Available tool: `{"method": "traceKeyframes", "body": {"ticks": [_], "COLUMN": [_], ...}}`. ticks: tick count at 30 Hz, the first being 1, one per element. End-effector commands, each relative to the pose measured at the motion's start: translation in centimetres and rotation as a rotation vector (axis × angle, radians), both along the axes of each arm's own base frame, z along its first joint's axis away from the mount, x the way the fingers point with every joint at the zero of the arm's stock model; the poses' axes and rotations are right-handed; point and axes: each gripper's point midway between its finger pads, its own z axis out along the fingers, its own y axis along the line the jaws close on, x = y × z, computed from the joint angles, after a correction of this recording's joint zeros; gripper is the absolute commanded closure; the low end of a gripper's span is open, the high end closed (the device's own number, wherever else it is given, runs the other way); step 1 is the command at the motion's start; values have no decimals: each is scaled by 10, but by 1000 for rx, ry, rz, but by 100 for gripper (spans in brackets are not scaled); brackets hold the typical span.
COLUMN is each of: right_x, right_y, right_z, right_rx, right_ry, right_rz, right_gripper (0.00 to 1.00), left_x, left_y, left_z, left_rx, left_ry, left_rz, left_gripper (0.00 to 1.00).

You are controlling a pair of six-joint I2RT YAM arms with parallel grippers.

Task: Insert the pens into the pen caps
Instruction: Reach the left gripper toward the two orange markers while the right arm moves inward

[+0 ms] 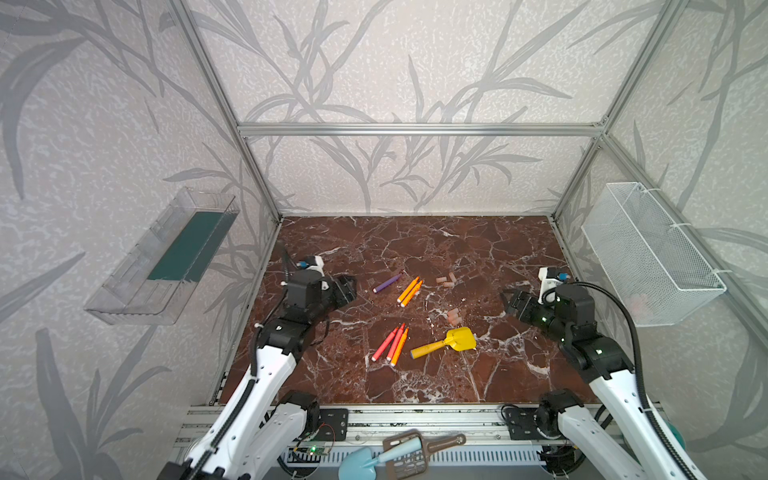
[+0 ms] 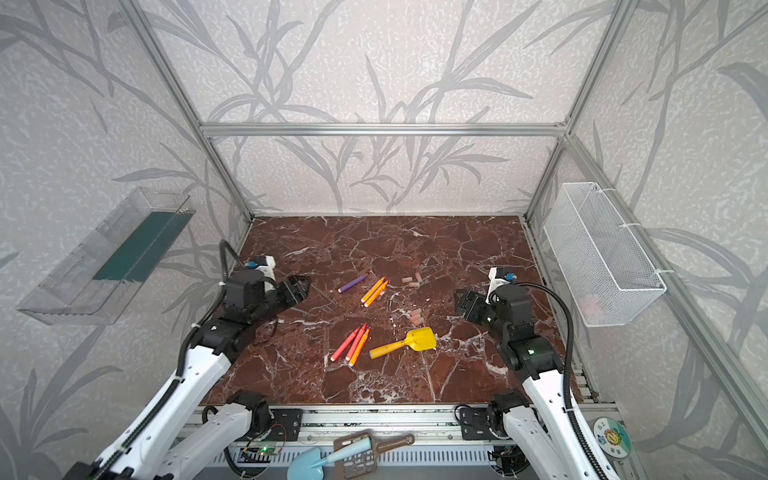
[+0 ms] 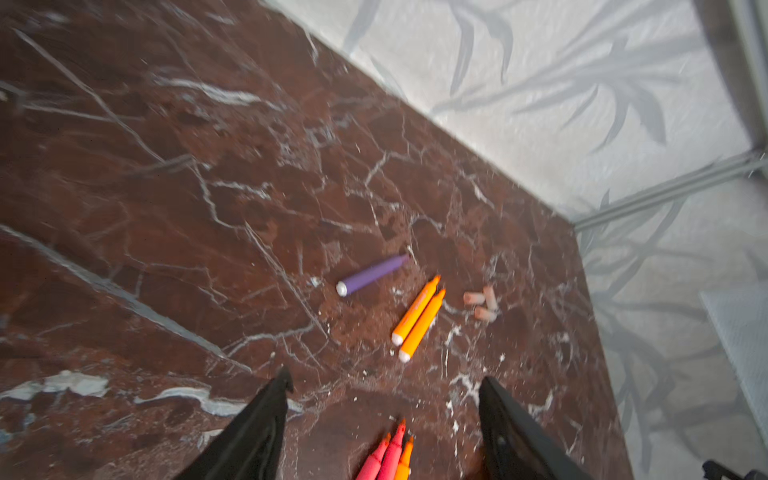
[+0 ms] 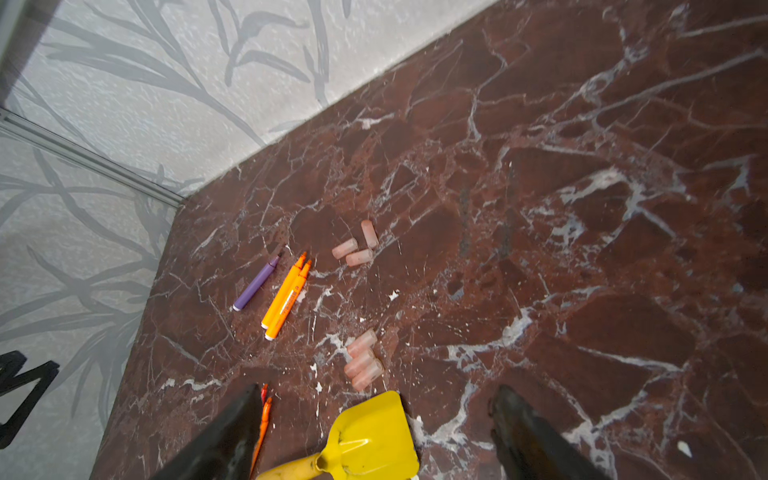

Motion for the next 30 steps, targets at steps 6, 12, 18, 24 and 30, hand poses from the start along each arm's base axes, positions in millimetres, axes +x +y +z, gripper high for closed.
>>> {"method": "traceKeyframes", "body": {"ticks": [6,12,18,24,30], "right_x": [-14,2,0,5,15], "right_y": [14,30,41,37,39], "right_z": [0,7,-18,-32,-36], "right_rx": [61,145,96,31,31], "right_ry": [14,-6,-43,-41,-56], "right_rz": [42,55,76,74,65], "right_gripper": [20,26,26,26,26], "left_x": [-4,-7,-4,-4,-2], "left_y": [-25,-83,-111,-127,-136], "left_z": [-37,-50,-67,-78,-93], "left_rx": [184,389,463,519,546], "left_ry": [-23,4,50,96,132], "left_rz": [-108,-299,-396,-469,-516], "left_gripper": [28,30,30,30,30]}}
